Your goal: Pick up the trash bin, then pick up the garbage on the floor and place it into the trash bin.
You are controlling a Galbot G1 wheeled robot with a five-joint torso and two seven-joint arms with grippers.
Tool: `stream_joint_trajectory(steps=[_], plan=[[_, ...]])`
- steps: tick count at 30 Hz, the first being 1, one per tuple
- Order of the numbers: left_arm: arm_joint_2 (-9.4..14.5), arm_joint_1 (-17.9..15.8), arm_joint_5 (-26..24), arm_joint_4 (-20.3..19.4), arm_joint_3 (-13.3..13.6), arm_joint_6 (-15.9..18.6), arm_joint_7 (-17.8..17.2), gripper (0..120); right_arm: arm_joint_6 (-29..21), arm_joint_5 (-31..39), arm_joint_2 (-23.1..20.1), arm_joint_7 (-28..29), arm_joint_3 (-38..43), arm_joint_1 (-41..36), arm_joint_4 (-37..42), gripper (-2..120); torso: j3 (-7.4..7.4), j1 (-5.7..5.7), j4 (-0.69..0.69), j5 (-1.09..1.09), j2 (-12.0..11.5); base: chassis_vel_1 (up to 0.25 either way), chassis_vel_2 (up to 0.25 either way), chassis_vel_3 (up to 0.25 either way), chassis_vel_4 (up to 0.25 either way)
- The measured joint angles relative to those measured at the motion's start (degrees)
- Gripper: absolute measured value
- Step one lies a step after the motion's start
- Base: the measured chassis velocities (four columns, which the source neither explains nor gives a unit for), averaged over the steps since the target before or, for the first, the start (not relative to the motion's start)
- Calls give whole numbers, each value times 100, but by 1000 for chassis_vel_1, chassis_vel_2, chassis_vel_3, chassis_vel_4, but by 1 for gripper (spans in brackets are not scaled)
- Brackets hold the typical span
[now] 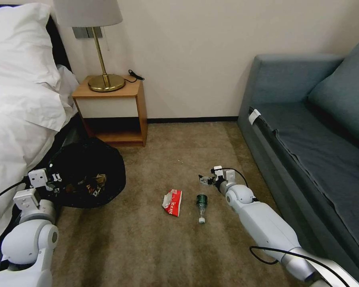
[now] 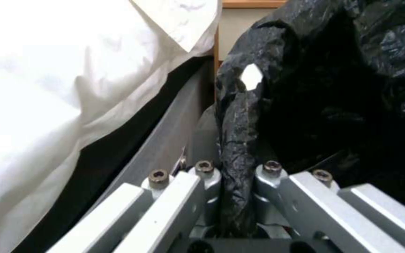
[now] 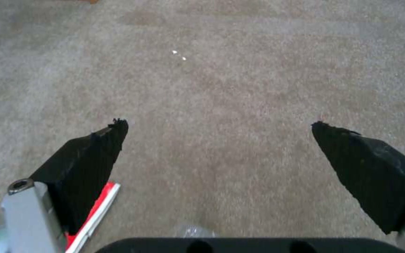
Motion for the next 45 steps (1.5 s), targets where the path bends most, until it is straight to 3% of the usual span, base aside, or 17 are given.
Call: stream_joint_trajectory(steps=[26,36,41,43,45], plan=[[5,-40,-10,81,37,-56,41,2,-8,-12,26,-6,83,-74,-40,100,0,0,0,0,0,-93,88,88,-93],[-75,176,20,-15,46,-64,63,2,-29,-2,-93,-3,-26,-79,37,100,1,0,0,0,0,-50,60,60,-62],[-65,408,8,-60,45,-81,74,2,-192,304,-422,82,-293,-33,262,100,1,0,3,2,0,0,0,0,0],[27,505,-48,-72,52,-81,73,2,-587,838,-964,215,-647,114,641,100,0,0,-2,-1,0,0,0,0,0],[68,533,-78,-83,38,-72,84,2,-779,1138,-1139,275,-804,203,793,100,0,0,-3,0,0,0,0,0,0]])
